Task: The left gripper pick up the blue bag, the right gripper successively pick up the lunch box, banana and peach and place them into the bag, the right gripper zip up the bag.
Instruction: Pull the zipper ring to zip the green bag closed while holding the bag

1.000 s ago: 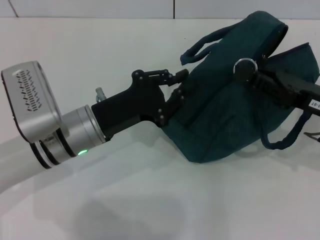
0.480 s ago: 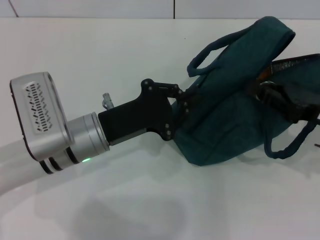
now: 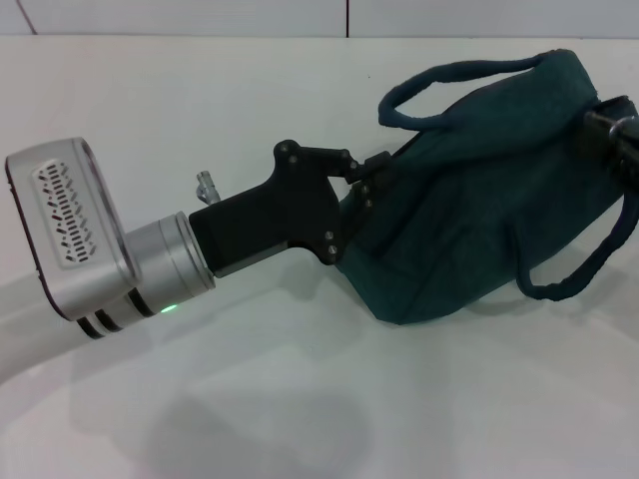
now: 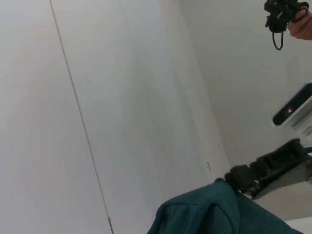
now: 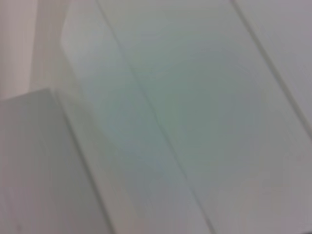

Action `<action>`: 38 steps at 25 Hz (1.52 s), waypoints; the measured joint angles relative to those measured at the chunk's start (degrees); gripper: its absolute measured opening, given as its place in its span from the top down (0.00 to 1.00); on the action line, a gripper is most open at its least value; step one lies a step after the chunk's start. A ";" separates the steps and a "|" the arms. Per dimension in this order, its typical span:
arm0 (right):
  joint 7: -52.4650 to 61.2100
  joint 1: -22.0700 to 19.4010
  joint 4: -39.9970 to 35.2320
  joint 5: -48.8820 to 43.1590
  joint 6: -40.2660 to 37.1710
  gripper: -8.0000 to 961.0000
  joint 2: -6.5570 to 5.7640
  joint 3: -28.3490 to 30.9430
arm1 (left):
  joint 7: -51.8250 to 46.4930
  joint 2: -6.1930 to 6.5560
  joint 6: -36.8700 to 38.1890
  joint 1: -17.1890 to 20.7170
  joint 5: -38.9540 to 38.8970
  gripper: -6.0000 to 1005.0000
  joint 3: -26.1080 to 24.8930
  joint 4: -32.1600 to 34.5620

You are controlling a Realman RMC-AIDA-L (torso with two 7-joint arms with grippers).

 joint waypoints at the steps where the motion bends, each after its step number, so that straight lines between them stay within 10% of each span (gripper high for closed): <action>1: -0.81 -0.11 0.13 0.00 0.02 0.94 0.34 0.94 | 0.02 0.05 -0.05 -0.02 0.06 0.95 0.00 0.01; 8: -2.47 -0.31 0.19 0.03 2.09 0.94 1.13 4.78 | 1.99 -0.02 -0.46 0.44 0.29 0.95 0.09 -0.14; 27: -1.90 3.00 0.12 -2.72 2.80 0.95 -3.01 5.33 | 2.58 -0.15 2.54 3.31 -9.52 0.97 7.62 -0.03; 38: -0.99 5.68 0.22 -3.62 5.54 0.95 0.66 4.79 | -1.90 -0.15 -6.27 0.35 -21.26 0.76 19.10 5.81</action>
